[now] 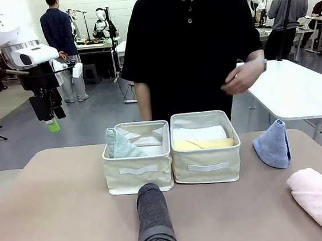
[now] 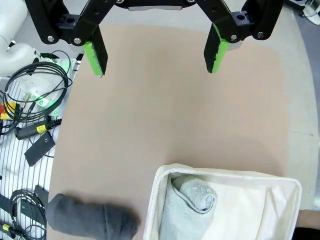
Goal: Sort the towels based on their folding style.
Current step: Pick up another triangle-folded towel from the table and place it in the left Fabric basket.
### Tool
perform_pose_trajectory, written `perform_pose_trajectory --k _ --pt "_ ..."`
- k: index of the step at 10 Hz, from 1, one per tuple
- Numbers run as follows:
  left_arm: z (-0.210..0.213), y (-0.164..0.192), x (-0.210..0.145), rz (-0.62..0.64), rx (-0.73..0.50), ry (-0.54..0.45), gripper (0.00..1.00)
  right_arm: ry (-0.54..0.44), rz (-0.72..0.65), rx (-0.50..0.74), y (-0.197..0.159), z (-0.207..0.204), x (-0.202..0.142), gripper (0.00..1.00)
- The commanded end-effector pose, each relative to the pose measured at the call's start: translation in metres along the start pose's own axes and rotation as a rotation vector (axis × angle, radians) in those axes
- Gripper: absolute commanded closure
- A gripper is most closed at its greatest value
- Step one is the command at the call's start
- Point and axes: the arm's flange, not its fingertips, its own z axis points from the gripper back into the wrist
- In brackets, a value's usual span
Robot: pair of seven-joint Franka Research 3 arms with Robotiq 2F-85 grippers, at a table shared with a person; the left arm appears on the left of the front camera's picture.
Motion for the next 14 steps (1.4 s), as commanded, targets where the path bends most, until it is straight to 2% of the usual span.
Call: perform_pose_trajectory --k 1,2,3,4,7,8,9,11,14 --pt "0.003 0.002 0.000 0.014 -0.010 0.010 0.00 -0.014 0.012 0.007 0.000 0.001 0.001 0.00" --pt "0.000 0.000 0.000 0.000 0.000 0.000 0.00 -0.014 0.012 0.007 0.000 0.001 0.001 0.00" --pt "0.017 0.008 -0.029 0.001 -0.050 -0.162 0.00 -0.014 0.012 0.007 0.000 0.001 0.001 0.00" --pt "0.036 0.010 -0.063 -0.053 -0.096 -0.338 0.00 -0.014 0.012 0.007 0.000 0.001 0.001 0.00" --pt "0.066 0.001 -0.138 -0.125 -0.040 -0.629 0.00 -0.014 0.012 0.007 0.000 0.001 0.001 0.00" --pt "0.075 -0.002 -0.165 -0.177 -0.052 -0.775 0.00 -0.014 0.012 0.007 0.000 0.001 0.001 0.00" --pt "0.080 -0.003 -0.188 -0.196 -0.039 -0.856 0.00 -0.014 0.012 0.007 0.000 0.001 0.001 0.00" --pt "0.073 -0.003 -0.225 -0.118 0.066 -0.951 0.00 -0.014 0.012 0.007 0.000 0.001 0.001 0.00" --pt "0.059 0.002 -0.279 -0.001 0.119 -1.093 0.00 -0.014 0.012 0.007 0.000 0.001 0.001 0.00"
